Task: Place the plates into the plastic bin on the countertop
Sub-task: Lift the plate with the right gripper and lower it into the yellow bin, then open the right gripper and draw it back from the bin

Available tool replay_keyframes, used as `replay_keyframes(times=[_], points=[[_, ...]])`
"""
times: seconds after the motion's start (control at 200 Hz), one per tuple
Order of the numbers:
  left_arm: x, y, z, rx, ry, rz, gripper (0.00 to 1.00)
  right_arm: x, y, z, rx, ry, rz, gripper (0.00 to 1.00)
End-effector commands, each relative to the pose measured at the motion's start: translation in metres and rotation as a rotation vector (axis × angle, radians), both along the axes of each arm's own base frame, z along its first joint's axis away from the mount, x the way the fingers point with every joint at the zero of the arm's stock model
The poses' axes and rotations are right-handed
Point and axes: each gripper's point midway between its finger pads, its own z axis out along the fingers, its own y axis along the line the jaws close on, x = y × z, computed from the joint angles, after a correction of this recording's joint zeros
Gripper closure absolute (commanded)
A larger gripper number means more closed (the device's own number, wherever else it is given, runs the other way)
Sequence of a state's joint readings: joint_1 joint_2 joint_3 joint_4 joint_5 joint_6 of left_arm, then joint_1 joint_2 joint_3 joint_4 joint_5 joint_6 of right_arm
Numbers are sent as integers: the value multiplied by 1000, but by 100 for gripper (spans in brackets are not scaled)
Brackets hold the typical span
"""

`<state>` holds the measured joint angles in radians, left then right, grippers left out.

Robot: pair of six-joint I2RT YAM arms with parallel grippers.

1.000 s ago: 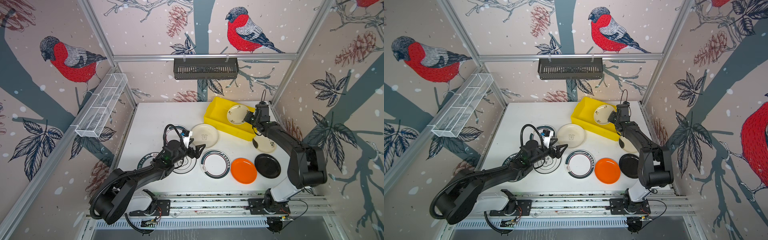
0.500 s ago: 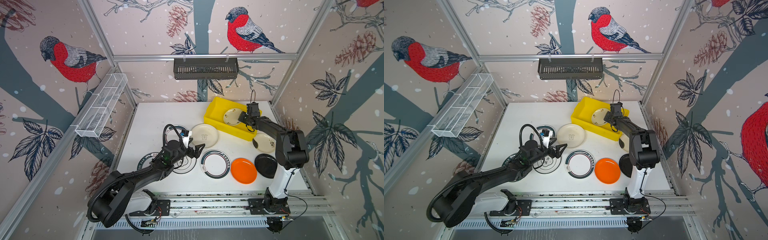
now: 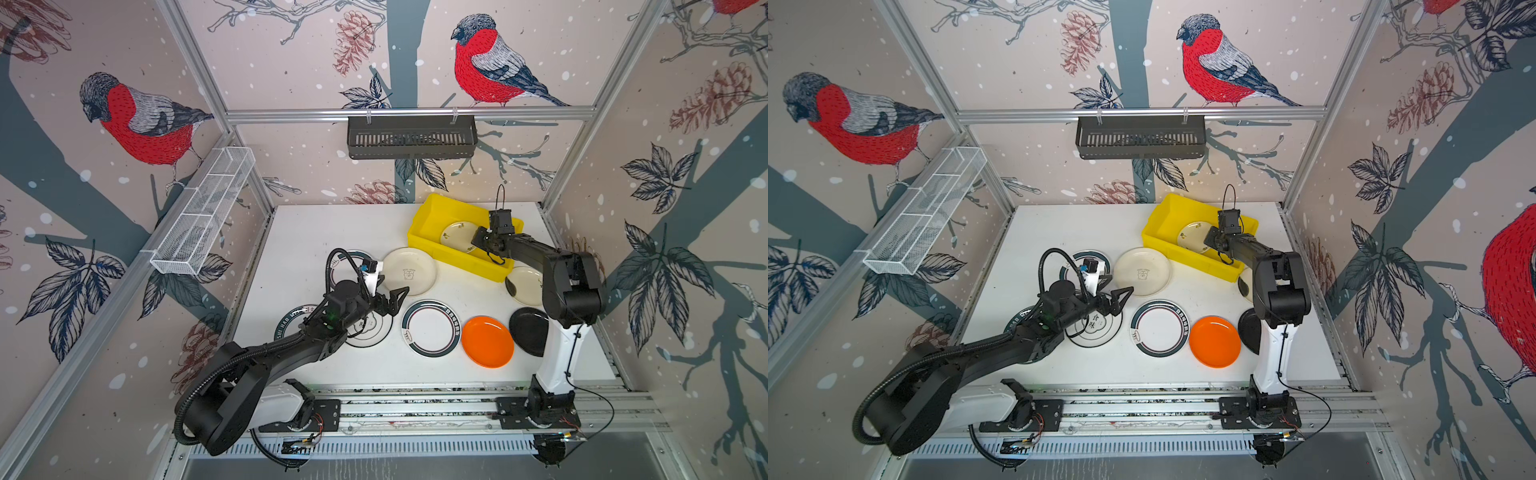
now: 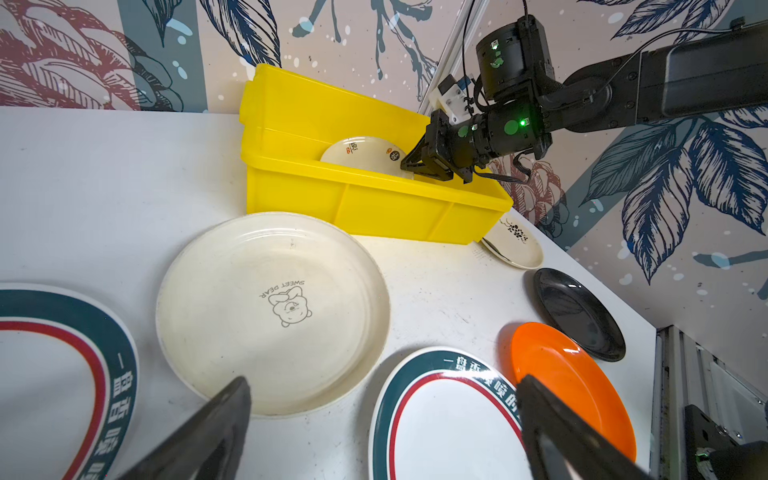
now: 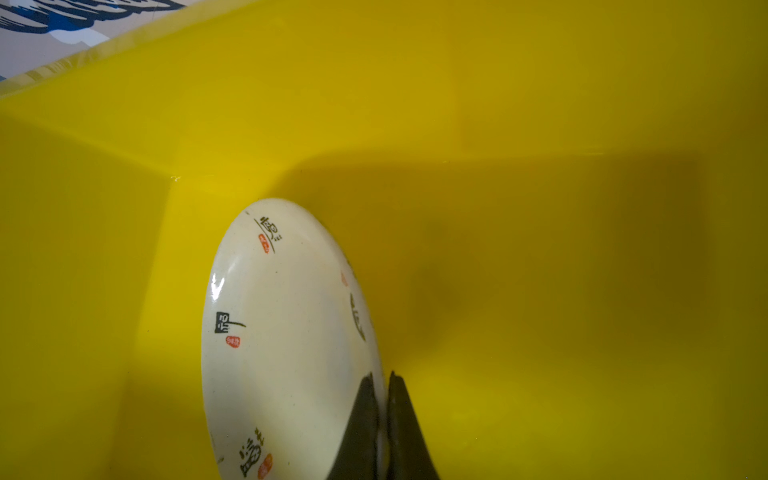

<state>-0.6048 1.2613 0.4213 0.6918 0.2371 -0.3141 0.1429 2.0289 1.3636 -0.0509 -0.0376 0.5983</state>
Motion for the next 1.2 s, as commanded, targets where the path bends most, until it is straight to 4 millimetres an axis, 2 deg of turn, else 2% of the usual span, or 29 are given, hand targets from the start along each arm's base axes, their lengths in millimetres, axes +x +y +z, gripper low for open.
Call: replay_keyframes(times=[0.0, 0.045, 0.28, 0.35, 0.46, 0.565, 0.665, 0.761, 0.911, 1.021, 1.196], points=[[2, -2, 6, -16, -20, -3, 2, -2, -2, -4, -21, 18, 9, 77], [2, -2, 6, -16, -20, -2, 2, -2, -3, -3, -22, 17, 5, 71], [3, -1, 5, -14, -18, 1, 2, 2, -8, 3, -38, 6, 7, 61], [3, 0, 4, -10, -18, 8, 2, 2, -9, 11, -52, -6, 6, 57], [4, 0, 4, -8, -20, 10, 2, -1, -18, 38, -122, -64, -20, 50], [4, -1, 3, -8, -17, 10, 2, -8, -28, 77, -204, -142, -47, 46], [4, -2, 1, -6, -11, 6, 2, -24, -42, 110, -262, -184, -74, 41], [4, -2, 2, -10, -13, 5, 2, -46, -69, 130, -298, -231, -148, 33], [2, -2, 4, -14, -24, -5, 2, -93, -113, 127, -233, -246, -241, 31], [0, -4, 5, -16, -31, -19, 2, -121, -128, 121, -223, -229, -269, 29], [-2, -5, 8, -31, -36, -33, 2, -156, -152, 91, -137, -128, -315, 26]])
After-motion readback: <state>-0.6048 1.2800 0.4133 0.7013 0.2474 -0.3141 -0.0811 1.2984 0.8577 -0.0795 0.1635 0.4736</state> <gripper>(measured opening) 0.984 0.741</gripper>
